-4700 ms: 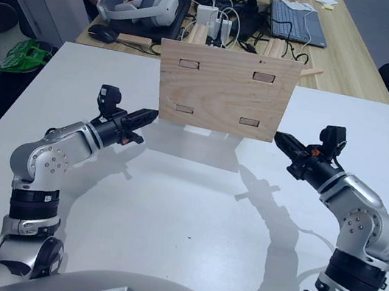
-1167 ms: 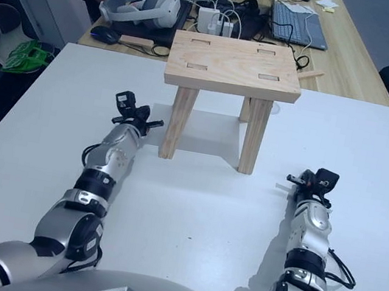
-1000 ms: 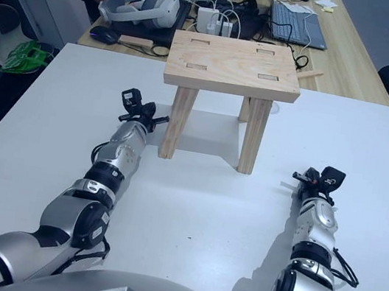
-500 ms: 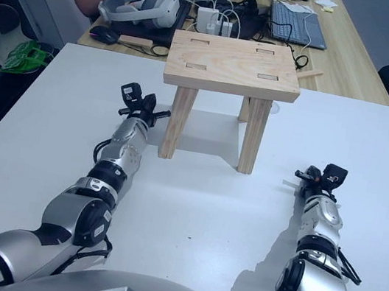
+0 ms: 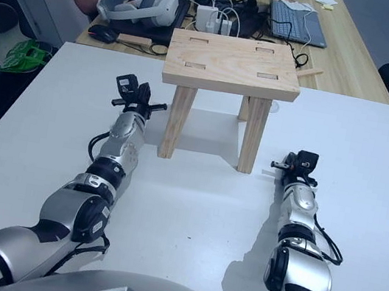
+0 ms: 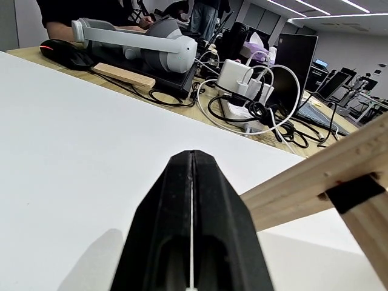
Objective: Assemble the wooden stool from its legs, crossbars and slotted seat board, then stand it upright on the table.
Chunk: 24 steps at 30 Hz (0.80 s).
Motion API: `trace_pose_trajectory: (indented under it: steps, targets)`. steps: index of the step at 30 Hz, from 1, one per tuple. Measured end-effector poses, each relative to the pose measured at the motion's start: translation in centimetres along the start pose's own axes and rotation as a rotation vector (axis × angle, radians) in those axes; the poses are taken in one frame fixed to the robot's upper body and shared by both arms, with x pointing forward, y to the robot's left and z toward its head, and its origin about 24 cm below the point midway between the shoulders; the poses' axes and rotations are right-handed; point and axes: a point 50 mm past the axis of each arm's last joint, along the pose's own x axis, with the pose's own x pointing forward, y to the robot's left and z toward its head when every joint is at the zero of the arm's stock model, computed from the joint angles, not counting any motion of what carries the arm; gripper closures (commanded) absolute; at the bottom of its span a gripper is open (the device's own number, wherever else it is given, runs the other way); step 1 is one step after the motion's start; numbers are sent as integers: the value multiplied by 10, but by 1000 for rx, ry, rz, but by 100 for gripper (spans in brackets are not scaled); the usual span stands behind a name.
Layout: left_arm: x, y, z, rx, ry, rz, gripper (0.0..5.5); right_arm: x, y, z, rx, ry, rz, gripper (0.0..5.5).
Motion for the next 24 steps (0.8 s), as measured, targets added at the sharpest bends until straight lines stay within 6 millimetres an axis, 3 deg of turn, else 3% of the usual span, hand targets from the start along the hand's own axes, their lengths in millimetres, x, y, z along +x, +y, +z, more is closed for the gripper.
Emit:
trace_pose_trajectory:
  steps: [8,14,24]
  targets:
    - [2,-13,-1,13,8,-90,550,0,-11,0,-3,14,-107,546]
    - [3,-7,1,-3,4,-66,550,3,-14,1,35,62,-140,546]
    - [6,-16,10,-75,-41,-88,550,6,-19,3,49,118,-98,546]
